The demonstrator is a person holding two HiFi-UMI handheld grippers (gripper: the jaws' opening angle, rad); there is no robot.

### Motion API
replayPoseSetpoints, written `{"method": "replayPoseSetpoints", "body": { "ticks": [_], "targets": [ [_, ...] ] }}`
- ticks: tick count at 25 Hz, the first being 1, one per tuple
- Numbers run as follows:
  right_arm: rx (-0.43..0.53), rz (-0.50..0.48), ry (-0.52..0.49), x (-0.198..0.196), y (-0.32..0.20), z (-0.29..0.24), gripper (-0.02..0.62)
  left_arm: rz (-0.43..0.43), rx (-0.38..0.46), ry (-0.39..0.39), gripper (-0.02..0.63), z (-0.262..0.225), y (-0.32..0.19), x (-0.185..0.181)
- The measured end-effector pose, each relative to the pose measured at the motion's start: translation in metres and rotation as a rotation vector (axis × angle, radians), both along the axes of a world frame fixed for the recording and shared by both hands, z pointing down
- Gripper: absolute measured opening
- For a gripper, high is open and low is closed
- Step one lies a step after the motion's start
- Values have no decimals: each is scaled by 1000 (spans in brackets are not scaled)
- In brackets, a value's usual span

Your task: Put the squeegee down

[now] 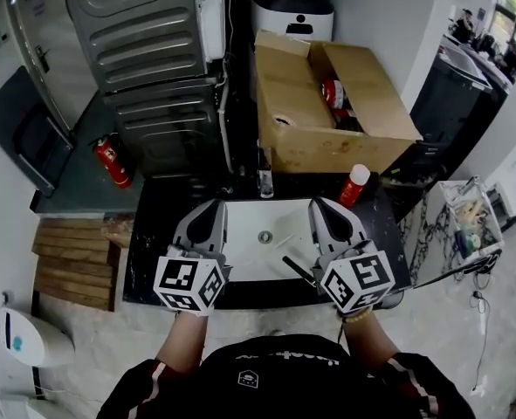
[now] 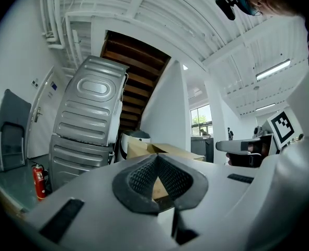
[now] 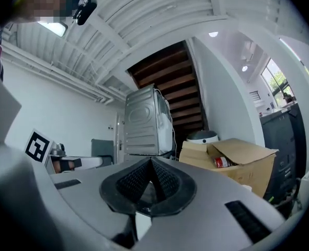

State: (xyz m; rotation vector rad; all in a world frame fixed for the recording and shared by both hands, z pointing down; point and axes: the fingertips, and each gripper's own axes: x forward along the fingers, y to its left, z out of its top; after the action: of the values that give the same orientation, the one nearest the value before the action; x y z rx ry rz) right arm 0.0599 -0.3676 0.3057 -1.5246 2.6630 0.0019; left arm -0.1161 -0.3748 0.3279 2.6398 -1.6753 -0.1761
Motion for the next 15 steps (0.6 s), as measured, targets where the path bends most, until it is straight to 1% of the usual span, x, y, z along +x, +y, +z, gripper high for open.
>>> {"method": "replayPoseSetpoints", "body": {
  "ticks": [4,15],
  "targets": [
    [-5,6,29,-3,0,4,37,7,-2,1,12,0,1,1],
    [-22,-10,30,-8,5,11,37,3,1,9,12,1,9,-1]
  ]
}}
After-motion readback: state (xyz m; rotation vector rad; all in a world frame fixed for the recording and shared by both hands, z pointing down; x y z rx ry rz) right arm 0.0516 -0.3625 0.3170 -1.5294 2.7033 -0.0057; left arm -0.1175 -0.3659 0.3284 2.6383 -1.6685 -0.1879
